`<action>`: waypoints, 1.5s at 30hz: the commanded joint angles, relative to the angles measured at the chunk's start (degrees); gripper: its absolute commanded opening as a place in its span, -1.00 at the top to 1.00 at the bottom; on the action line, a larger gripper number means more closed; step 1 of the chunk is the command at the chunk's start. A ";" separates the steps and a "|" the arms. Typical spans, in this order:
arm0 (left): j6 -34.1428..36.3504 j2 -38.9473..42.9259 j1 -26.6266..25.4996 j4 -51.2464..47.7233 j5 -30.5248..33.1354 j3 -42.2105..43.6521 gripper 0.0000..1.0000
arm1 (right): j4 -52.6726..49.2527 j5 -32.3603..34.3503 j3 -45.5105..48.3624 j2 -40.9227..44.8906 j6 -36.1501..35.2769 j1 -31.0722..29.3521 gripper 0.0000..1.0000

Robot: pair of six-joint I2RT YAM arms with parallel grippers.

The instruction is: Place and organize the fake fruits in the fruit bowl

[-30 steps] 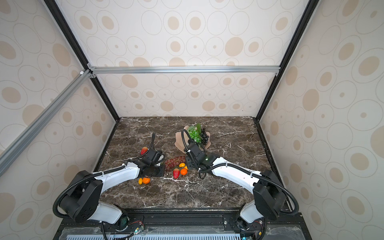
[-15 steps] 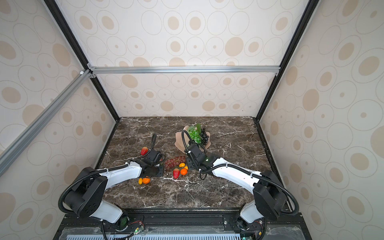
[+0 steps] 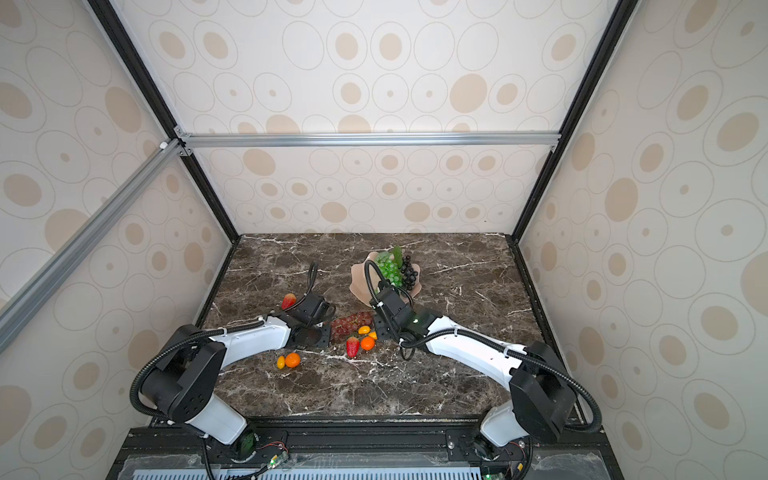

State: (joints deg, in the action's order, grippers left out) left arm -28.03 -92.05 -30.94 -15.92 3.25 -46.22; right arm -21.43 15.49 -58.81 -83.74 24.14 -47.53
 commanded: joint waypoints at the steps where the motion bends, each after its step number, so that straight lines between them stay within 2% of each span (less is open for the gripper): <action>1: 1.49 -1.74 -0.32 -2.21 1.76 -1.90 0.31 | -0.80 1.26 0.58 1.55 -0.15 0.19 -0.14; 16: 4.38 -3.54 -0.33 1.53 -6.62 -2.31 0.22 | -0.87 1.30 0.60 1.42 -0.06 0.21 -0.14; 20: 4.40 -2.11 -0.43 3.11 -9.28 -0.81 0.10 | -0.76 1.16 0.53 1.26 0.03 0.21 -0.14; 28: 4.91 -2.11 -0.40 3.55 -10.58 -1.37 -0.01 | -1.02 0.45 -0.29 0.59 0.13 0.16 -0.14; 31: 4.76 0.05 -0.51 1.78 -9.08 -1.82 0.02 | -1.63 1.29 -0.30 1.53 0.25 0.16 -0.13; 35: 3.69 7.83 -0.60 1.59 -6.42 -0.09 0.03 | 1.76 3.18 2.90 6.92 0.73 0.16 -0.12; 41: 1.64 12.52 -0.52 3.95 -7.69 2.55 0.14 | 9.57 5.86 8.60 14.46 1.00 0.25 -0.17; 45: -0.34 10.45 0.04 6.08 -10.95 3.32 0.41 | 6.98 4.48 6.74 13.17 1.67 0.51 -0.17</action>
State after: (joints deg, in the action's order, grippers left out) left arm -26.26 -80.09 -31.00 -10.79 -5.48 -43.90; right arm -14.15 19.55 -51.42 -69.47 24.71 -47.44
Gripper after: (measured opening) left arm 0.317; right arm 0.583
